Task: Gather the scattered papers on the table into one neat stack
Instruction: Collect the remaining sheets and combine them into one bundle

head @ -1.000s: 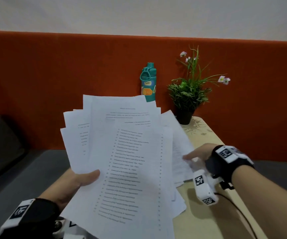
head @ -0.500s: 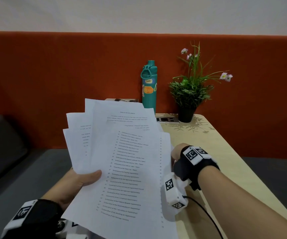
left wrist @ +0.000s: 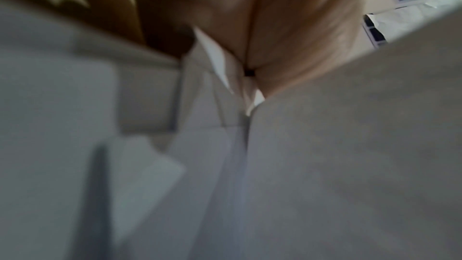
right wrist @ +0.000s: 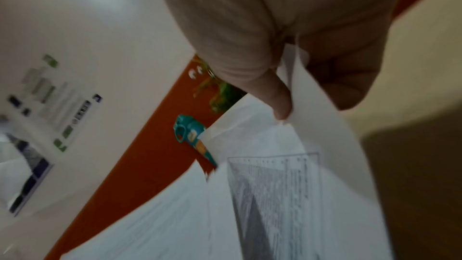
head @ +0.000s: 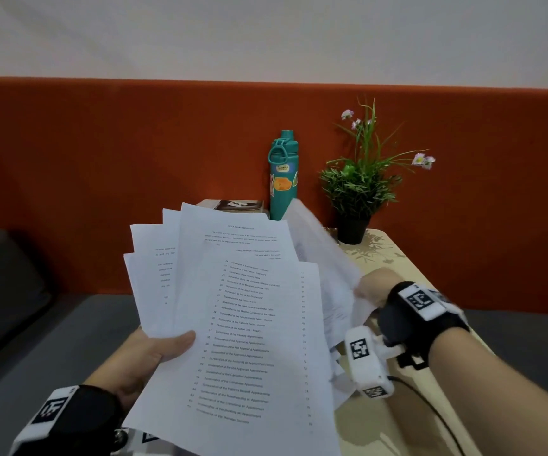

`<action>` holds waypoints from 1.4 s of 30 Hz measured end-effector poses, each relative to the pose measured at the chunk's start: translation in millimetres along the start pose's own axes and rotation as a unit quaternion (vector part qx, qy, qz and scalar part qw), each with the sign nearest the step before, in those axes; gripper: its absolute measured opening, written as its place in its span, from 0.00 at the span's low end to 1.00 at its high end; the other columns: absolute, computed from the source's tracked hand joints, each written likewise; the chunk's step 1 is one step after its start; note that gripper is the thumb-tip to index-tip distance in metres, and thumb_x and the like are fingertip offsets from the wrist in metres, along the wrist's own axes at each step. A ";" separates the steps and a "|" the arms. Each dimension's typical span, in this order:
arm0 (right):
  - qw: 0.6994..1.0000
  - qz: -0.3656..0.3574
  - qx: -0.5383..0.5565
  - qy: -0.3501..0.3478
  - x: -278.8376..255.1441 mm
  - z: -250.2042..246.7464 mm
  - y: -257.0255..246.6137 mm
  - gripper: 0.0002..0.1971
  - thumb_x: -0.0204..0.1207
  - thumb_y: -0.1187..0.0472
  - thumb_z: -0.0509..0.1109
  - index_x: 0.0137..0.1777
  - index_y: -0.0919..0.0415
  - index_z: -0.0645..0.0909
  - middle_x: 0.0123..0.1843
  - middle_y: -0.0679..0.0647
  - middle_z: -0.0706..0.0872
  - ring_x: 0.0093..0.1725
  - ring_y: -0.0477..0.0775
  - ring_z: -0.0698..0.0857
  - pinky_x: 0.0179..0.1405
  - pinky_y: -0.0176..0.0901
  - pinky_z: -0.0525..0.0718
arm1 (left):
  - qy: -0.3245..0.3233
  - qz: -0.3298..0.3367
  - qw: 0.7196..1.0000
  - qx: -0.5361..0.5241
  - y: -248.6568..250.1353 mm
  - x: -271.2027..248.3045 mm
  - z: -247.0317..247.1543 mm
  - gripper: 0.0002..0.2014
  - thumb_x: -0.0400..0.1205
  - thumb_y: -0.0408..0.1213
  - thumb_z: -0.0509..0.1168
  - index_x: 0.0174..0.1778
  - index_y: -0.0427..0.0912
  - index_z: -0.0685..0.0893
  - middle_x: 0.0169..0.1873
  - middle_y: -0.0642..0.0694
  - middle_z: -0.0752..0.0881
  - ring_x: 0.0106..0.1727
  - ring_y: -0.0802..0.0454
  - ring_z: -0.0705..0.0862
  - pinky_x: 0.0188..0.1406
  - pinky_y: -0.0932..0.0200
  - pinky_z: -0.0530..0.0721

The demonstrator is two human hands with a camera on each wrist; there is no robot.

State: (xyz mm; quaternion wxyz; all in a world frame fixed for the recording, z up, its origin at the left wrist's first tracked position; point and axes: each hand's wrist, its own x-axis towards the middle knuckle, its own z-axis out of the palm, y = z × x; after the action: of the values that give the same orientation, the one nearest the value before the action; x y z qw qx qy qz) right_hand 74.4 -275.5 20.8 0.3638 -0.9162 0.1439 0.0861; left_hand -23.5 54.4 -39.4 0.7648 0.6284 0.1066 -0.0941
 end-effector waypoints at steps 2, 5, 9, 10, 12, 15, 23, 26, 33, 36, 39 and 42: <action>0.994 -0.017 0.039 0.106 -2.6 -27.7 5.0 0.19 0.78 0.66 0.64 0.68 0.71 0.79 0.64 0.68 0.84 0.51 0.57 0.80 0.47 0.44 0.78 | 0.006 0.006 1.000 0.006 0.8 1.4 3.8 0.19 0.78 0.21 0.64 0.64 0.37 0.81 0.51 0.32 0.92 0.45 0.31 0.92 0.35 0.43 0.90; 0.967 -0.056 0.144 0.204 -24.3 -64.2 8.3 0.16 0.76 0.68 0.64 0.63 0.65 0.83 0.55 0.64 0.88 0.54 0.67 0.87 0.57 0.62 0.85 | 0.012 0.015 1.000 0.025 1.5 4.4 14.6 0.18 0.79 0.20 0.64 0.63 0.38 0.82 0.51 0.35 0.92 0.49 0.32 0.91 0.46 0.39 0.88; 0.932 -0.105 0.272 0.217 -53.2 -84.1 8.7 0.14 0.81 0.69 0.62 0.64 0.62 0.81 0.54 0.61 0.87 0.50 0.62 0.86 0.56 0.60 0.85 | 0.022 0.022 0.998 0.056 9.9 8.1 33.7 0.18 0.78 0.20 0.66 0.61 0.40 0.84 0.55 0.38 0.91 0.56 0.34 0.89 0.62 0.36 0.83; 0.921 -0.102 0.316 0.206 -55.1 -83.6 9.8 0.14 0.82 0.69 0.61 0.65 0.59 0.80 0.51 0.58 0.86 0.47 0.58 0.85 0.51 0.54 0.85 | 0.023 0.021 0.998 0.061 12.4 8.7 37.7 0.18 0.78 0.20 0.66 0.61 0.40 0.84 0.56 0.39 0.91 0.56 0.35 0.89 0.62 0.37 0.83; 0.909 -0.077 0.367 0.185 -55.0 -76.7 12.8 0.14 0.83 0.68 0.62 0.66 0.59 0.78 0.53 0.57 0.85 0.48 0.59 0.85 0.52 0.54 0.85 | 0.022 0.013 0.997 0.069 15.3 11.0 43.0 0.19 0.78 0.21 0.67 0.64 0.40 0.84 0.58 0.40 0.90 0.57 0.37 0.89 0.61 0.40 0.83; 0.881 -0.068 0.417 0.212 -49.1 -57.4 22.0 0.16 0.81 0.68 0.62 0.67 0.60 0.80 0.57 0.59 0.85 0.55 0.63 0.85 0.58 0.58 0.84 | 0.033 -0.009 0.996 0.086 14.4 14.2 44.7 0.19 0.79 0.23 0.67 0.66 0.37 0.83 0.60 0.40 0.89 0.56 0.39 0.88 0.46 0.52 0.86; 0.836 -0.136 0.451 0.281 -49.2 -52.7 16.0 0.09 0.75 0.63 0.64 0.40 0.49 0.82 0.48 0.51 0.89 0.56 0.62 0.88 0.59 0.65 0.85 | 0.063 -0.035 0.993 0.090 6.9 15.9 51.0 0.19 0.79 0.21 0.66 0.66 0.36 0.82 0.60 0.36 0.88 0.59 0.34 0.86 0.49 0.49 0.85; 0.846 -0.141 0.449 0.251 -53.9 -43.9 10.2 0.09 0.77 0.68 0.63 0.47 0.55 0.81 0.53 0.57 0.87 0.58 0.65 0.87 0.62 0.64 0.84 | 0.064 -0.036 0.994 0.087 8.5 16.3 53.1 0.19 0.78 0.21 0.67 0.66 0.35 0.82 0.59 0.35 0.88 0.58 0.34 0.87 0.48 0.50 0.85; 0.977 0.045 0.209 -0.007 -46.7 19.1 36.5 0.14 0.78 0.73 0.65 0.62 0.79 0.80 0.59 0.72 0.85 0.57 0.70 0.84 0.44 0.52 0.77 | 0.056 -0.033 0.997 0.051 6.9 17.9 56.7 0.22 0.82 0.52 0.63 0.70 0.47 0.80 0.60 0.42 0.90 0.60 0.37 0.88 0.67 0.36 0.81; 0.983 0.042 0.179 -0.012 -48.1 33.5 36.7 0.11 0.77 0.75 0.62 0.55 0.78 0.82 0.56 0.71 0.86 0.51 0.67 0.84 0.43 0.51 0.78 | 0.011 -0.050 0.998 0.035 12.9 16.1 62.1 0.27 0.77 0.64 0.62 0.66 0.52 0.83 0.62 0.49 0.89 0.66 0.42 0.84 0.70 0.42 0.78; 0.988 0.023 0.151 -0.032 -49.9 38.5 32.3 0.10 0.75 0.76 0.62 0.53 0.74 0.82 0.55 0.70 0.87 0.52 0.67 0.86 0.45 0.50 0.83 | 0.004 -0.025 0.996 0.086 15.4 13.2 69.4 0.21 0.77 0.39 0.72 0.66 0.41 0.83 0.62 0.43 0.88 0.60 0.42 0.87 0.56 0.50 0.85; 0.987 0.004 0.157 -0.020 -51.3 33.1 28.0 0.18 0.73 0.68 0.72 0.63 0.69 0.80 0.57 0.63 0.86 0.54 0.63 0.84 0.44 0.51 0.85 | 0.031 0.032 0.991 0.130 21.0 9.5 72.0 0.21 0.76 0.20 0.69 0.64 0.37 0.82 0.52 0.43 0.90 0.52 0.47 0.88 0.46 0.56 0.86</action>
State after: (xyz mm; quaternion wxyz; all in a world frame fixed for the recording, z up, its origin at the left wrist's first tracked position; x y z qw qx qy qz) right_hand 15.1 -261.8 -7.6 0.5054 -0.8454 0.1522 0.0822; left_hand -5.3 -12.2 -8.8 0.6757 0.7280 0.0970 -0.0630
